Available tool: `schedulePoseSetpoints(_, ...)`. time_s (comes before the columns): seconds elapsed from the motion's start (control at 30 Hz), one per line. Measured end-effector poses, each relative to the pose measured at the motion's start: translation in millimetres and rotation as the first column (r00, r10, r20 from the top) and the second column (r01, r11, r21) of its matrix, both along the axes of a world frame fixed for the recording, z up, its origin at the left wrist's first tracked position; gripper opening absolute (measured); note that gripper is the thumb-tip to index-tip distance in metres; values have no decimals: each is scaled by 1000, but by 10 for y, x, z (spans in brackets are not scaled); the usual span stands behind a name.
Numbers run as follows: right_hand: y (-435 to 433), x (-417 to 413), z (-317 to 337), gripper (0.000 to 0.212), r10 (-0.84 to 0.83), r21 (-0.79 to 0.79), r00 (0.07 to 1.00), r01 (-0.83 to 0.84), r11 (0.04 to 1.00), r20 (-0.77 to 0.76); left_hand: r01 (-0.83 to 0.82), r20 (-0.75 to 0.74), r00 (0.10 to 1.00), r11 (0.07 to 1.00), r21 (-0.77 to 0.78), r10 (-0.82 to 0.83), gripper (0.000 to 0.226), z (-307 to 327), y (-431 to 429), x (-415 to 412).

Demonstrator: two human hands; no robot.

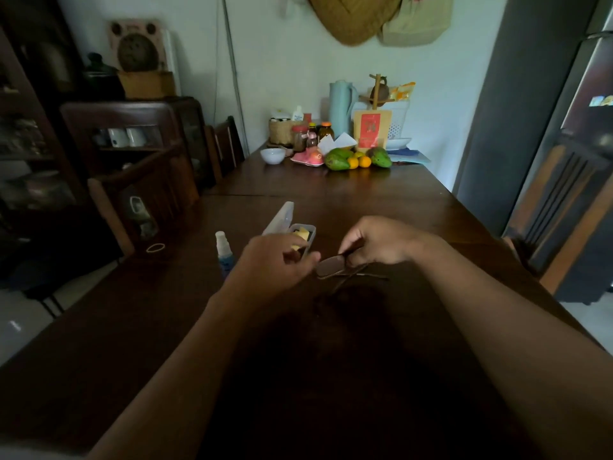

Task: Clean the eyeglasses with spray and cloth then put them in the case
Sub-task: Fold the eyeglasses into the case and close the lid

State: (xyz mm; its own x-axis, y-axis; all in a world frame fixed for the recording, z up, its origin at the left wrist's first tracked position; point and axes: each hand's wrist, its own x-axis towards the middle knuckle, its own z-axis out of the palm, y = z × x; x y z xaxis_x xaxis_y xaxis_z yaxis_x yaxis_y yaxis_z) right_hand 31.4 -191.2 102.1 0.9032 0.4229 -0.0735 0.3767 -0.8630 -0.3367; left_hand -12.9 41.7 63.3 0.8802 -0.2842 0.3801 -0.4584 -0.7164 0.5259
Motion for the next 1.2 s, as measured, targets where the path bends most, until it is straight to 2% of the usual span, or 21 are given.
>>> schedulePoseSetpoints(0.07, 34, 92, 24, 21, 58, 43, 997, -56, 998, -59, -116, 79, 989, 990, -80, 122, 27, 66, 91, 72)
schedulePoseSetpoints(0.13, 80, 167, 12, 22, 104, 46, 991, -100, 994, -79, -173, 76, 980, 976, -129, 184, 23, 104, 156, 138)
schedulePoseSetpoints(0.23, 136, 264, -72, 21, 134, 29, 983, -132, 991, -123, -186, 47, 980, 976, -114, 192, 22, 129, 183, 209)
schedulePoseSetpoints(0.4, 189, 346, -180, 20, 92, -34, 981, -100, 994, -170, -175, 127, 974, 980, -96, 186, 22, 159, 165, 291)
schedulePoseSetpoints(0.47, 212, 375, -179, 28, 98, -121, 985, -116, 986, -143, -177, 133, 973, 980, -89, 188, 22, 179, 157, 319)
schedulePoseSetpoints(0.53, 246, 416, -180, 35, 126, -292, 991, -131, 947, -36, -178, 138, 972, 980, -92, 189, 22, 200, 150, 342)
schedulePoseSetpoints(0.6, 292, 449, -199, 30, 186, -443, 979, -132, 887, 81, -170, 142, 973, 982, -81, 181, 22, 216, 137, 354)
schedulePoseSetpoints(0.67, 328, 467, -226, 25, 242, -507, 961, -144, 850, 133, -152, 138, 977, 986, -74, 161, 22, 223, 116, 366)
schedulePoseSetpoints(0.97, 385, 519, -207, 4, 422, -591, 896, -269, 760, 136, -121, 188, 973, 989, -79, 134, 21, 148, 91, 383)
schedulePoseSetpoints(1.13, 410, 510, -186, 10, 430, -594, 897, -291, 750, 103, -147, 217, 964, 987, -61, 156, 22, 108, 111, 405)
schedulePoseSetpoints(1.2, 428, 503, -194, 18, 406, -595, 911, -285, 752, 77, -152, 216, 963, 987, -56, 160, 22, 107, 102, 402)
